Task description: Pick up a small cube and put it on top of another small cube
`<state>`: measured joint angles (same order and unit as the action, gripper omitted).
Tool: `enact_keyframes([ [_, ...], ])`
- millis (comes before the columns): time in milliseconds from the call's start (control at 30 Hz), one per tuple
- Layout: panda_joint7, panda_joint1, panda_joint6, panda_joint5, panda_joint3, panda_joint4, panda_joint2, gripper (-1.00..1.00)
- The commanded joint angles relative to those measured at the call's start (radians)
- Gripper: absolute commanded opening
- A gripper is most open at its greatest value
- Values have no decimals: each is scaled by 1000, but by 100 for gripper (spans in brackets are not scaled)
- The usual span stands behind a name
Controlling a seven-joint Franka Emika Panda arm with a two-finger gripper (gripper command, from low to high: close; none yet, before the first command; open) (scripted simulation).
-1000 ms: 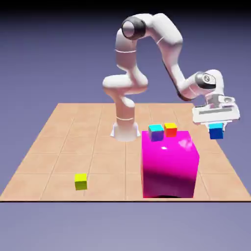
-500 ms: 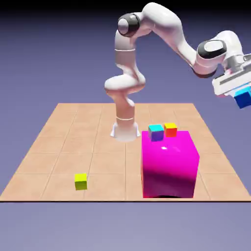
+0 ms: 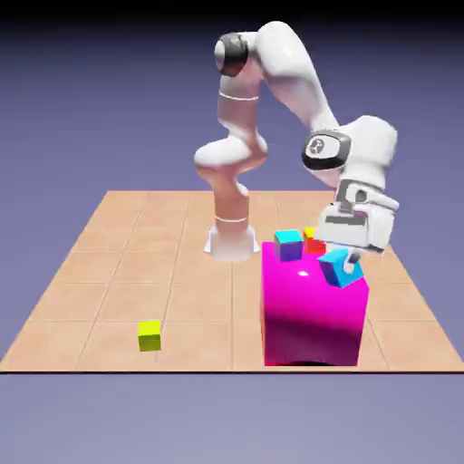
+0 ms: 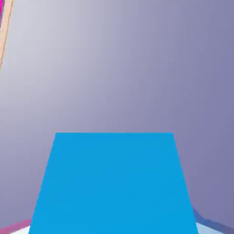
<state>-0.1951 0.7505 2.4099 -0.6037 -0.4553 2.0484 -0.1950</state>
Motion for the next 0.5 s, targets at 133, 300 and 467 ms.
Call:
enact_keyframes([
  [133,35,-51,-74,71,-181,90,-126,-100],
  [300,73,-110,-153,142,-362,189,-257,-100],
  [467,124,-254,-161,67,-227,185,-254,-100],
])
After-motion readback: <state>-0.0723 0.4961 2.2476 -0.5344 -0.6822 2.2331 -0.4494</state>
